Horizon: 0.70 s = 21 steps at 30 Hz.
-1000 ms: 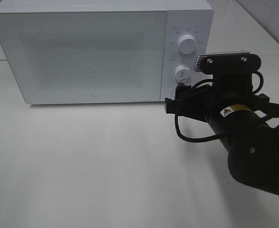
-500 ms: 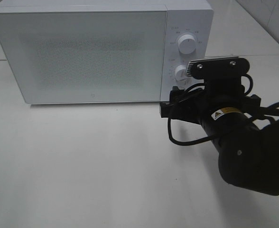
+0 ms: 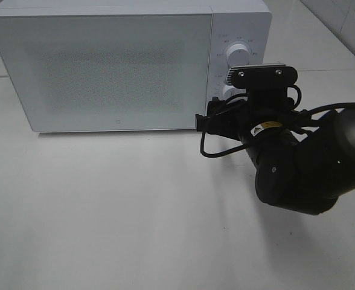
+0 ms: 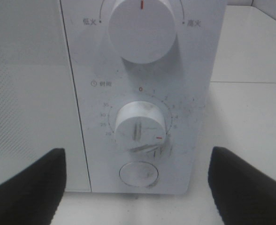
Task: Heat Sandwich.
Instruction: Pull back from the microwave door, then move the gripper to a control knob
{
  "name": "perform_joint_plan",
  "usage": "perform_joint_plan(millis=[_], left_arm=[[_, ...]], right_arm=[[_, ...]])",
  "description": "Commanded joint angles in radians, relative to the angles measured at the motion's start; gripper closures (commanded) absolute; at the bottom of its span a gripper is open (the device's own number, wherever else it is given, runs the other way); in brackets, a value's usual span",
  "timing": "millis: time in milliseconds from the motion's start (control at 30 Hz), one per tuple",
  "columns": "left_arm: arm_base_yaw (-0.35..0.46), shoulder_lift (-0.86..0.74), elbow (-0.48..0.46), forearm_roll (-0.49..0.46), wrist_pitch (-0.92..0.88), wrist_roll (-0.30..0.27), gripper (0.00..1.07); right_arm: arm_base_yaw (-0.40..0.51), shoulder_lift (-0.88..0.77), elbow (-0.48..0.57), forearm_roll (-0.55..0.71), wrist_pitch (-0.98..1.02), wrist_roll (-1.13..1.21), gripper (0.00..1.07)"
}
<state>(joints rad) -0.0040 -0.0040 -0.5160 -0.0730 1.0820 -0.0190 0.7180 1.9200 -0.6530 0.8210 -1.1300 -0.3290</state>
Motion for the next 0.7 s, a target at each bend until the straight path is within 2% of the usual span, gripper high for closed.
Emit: perform_joint_plan(millis=[33, 300, 700], left_arm=[[0.004, -0.017, 0.001, -0.009, -0.01, -0.002, 0.09], [0.004, -0.017, 0.001, -0.009, -0.01, -0.002, 0.09], [0.004, -0.017, 0.001, -0.008, -0.01, -0.002, 0.09]], right_arm=[[-0.018, 0.015, -0.029, -0.024, -0.013, 0.012, 0.32], [-0.061, 0.083, -0.116, -0.062, -0.011, 0.012, 0.32], [-0.087, 0.154, -0.187, -0.088, -0.002, 0.015, 0.32]])
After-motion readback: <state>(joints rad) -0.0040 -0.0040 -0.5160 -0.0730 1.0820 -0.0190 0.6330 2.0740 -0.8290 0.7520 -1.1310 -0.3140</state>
